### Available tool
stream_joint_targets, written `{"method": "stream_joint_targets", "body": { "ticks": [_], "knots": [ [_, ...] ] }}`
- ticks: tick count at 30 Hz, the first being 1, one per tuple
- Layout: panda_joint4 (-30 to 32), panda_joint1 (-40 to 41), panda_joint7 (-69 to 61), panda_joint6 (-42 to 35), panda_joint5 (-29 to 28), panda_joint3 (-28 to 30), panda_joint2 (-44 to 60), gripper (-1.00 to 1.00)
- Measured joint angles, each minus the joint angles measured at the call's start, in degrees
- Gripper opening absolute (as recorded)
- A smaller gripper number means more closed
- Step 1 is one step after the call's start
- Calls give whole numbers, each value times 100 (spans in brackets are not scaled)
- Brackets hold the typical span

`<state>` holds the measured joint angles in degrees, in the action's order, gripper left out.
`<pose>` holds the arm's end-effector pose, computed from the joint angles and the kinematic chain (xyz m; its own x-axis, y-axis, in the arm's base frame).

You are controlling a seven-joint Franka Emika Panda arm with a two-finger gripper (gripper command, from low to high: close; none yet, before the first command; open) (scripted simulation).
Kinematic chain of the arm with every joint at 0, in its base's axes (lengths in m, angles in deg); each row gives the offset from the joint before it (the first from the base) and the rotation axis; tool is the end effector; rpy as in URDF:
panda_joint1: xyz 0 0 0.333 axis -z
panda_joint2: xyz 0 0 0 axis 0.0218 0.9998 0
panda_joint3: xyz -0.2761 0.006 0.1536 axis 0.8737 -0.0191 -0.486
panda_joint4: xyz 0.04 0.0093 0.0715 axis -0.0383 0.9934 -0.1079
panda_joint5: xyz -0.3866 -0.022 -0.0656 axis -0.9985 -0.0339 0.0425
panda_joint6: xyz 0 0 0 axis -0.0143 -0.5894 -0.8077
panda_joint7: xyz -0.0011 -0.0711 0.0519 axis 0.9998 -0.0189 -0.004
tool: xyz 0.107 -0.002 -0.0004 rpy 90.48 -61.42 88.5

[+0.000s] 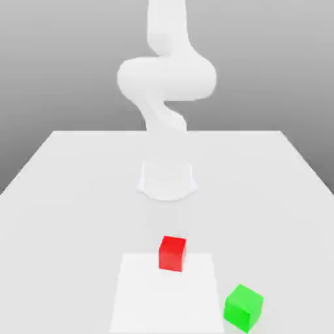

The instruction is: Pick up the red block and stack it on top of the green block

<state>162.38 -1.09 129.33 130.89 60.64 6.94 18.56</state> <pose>0.3729 0.0003 0.6610 0.5114 -0.7337 0.4474 -0.5482 -0.6795 -0.4877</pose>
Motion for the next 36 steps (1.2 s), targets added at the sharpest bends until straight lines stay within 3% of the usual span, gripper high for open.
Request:
{"method": "stream_joint_targets", "body": {
  "ticks": [16, 23, 24, 31, 36],
  "knots": [
    [2967, 132, 1034, 2338, 158, -364, 2964, 0],
    [3114, -25, 1478, 3957, -230, -137, 4982, 0],
    [3090, -70, 1471, 4116, -221, -95, 5169, -100],
    [3086, -84, 1506, 4154, -260, -76, 5207, -100],
    [3211, -40, 1371, 3388, -75, -170, 4316, -100]
  ]
}}
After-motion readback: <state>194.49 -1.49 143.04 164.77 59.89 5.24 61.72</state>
